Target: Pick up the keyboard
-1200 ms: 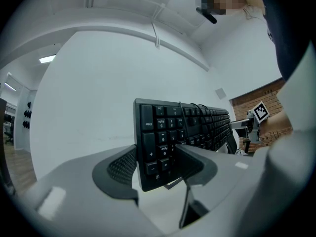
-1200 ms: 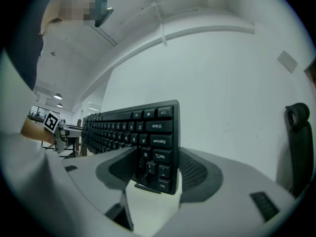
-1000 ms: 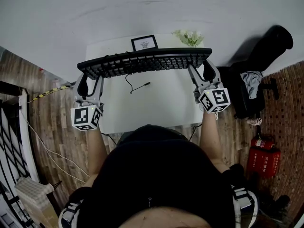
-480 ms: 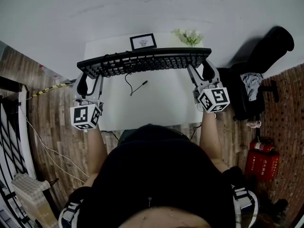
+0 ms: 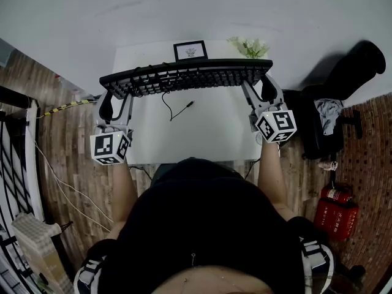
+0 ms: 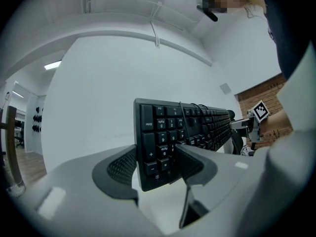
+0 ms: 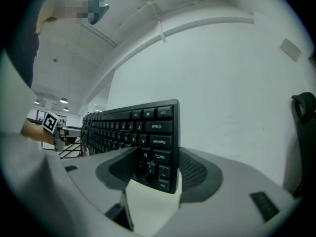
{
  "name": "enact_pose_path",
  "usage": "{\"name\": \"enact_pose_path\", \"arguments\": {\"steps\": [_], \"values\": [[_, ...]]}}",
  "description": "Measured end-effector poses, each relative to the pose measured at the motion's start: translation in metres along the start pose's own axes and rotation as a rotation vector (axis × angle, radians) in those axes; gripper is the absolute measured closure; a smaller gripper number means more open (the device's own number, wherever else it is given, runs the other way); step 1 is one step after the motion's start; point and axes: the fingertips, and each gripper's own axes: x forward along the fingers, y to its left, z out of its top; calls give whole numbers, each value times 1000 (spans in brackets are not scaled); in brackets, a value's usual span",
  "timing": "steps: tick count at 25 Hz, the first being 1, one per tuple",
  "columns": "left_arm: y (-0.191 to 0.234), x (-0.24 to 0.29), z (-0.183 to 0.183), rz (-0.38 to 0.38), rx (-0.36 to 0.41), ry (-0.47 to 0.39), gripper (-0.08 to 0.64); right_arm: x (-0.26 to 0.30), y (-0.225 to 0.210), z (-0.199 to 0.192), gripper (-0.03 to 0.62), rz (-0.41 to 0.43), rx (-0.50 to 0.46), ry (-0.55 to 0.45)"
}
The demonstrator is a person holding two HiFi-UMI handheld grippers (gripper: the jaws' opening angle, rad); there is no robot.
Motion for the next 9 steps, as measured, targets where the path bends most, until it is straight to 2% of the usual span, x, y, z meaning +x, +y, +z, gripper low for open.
{"name": "enact_pose_path", "arguments": {"steps": [9], "values": [[-9, -19, -7, 33, 6, -6, 308, -8, 5, -7, 322, 26, -9, -7]]}}
